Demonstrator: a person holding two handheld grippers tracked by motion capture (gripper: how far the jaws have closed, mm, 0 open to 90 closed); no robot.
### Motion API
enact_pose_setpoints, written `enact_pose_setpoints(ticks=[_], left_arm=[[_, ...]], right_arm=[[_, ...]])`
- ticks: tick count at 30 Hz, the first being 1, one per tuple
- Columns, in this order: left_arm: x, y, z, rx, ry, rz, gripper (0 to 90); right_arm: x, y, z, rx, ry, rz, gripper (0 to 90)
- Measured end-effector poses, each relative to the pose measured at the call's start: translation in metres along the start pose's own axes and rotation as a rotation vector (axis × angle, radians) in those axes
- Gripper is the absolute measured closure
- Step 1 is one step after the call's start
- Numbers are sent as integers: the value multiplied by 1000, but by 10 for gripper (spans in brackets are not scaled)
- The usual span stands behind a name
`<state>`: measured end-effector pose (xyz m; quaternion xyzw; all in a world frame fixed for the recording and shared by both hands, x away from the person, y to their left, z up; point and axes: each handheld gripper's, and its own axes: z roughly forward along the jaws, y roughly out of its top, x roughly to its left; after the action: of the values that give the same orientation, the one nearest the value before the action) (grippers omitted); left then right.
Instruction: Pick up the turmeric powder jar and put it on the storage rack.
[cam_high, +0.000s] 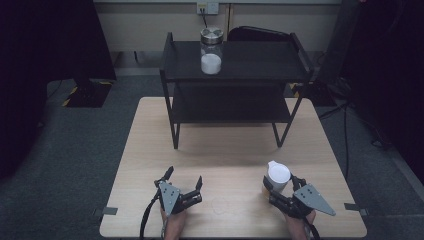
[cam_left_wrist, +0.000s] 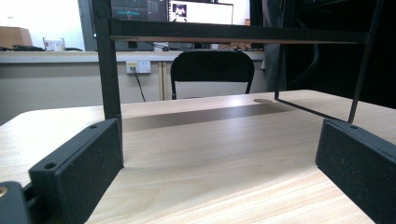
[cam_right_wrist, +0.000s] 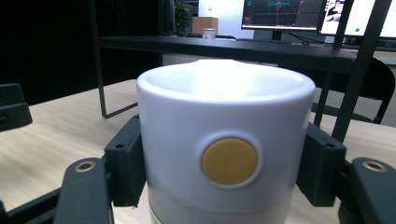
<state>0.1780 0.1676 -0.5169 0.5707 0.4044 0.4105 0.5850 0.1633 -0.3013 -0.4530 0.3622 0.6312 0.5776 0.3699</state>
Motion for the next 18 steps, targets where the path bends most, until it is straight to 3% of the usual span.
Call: enact_pose_setpoints(ticks=[18], left_arm=[[0, 0, 0, 0, 0, 0, 2]], right_arm=[[-12, 37, 1, -5, 55, -22, 303]])
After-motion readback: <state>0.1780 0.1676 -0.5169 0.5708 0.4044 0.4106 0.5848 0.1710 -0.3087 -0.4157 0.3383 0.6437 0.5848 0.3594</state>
